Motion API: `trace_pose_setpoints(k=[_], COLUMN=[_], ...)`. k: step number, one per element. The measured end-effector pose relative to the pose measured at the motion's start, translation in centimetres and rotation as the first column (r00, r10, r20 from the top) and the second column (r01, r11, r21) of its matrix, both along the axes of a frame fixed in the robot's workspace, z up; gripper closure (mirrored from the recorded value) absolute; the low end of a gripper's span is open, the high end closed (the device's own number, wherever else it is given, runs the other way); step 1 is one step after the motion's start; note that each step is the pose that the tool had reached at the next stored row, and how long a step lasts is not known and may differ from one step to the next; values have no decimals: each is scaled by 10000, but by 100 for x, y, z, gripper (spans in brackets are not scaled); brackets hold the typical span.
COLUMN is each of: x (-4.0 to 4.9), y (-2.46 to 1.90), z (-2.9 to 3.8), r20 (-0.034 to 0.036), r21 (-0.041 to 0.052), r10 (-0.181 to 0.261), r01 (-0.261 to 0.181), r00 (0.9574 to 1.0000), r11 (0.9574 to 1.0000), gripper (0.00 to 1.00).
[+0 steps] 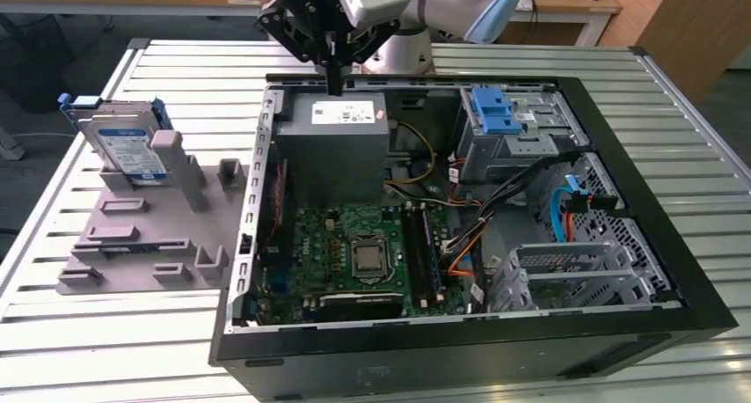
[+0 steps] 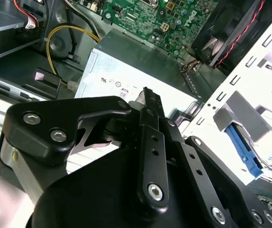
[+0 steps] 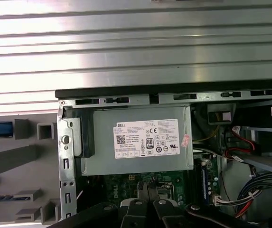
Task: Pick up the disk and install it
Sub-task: 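Reach for the disk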
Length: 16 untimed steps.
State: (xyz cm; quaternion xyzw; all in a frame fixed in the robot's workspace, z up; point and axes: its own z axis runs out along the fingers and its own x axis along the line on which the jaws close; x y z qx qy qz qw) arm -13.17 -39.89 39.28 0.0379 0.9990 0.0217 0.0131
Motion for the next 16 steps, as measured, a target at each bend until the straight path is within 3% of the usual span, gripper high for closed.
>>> trace_pose_setpoints(k=[16], x=[-93], y=[3], z=[-4], r20=[0], r21=[0], r10=[0], r01=[0], r00=[10000], r11=[10000], gripper=[89])
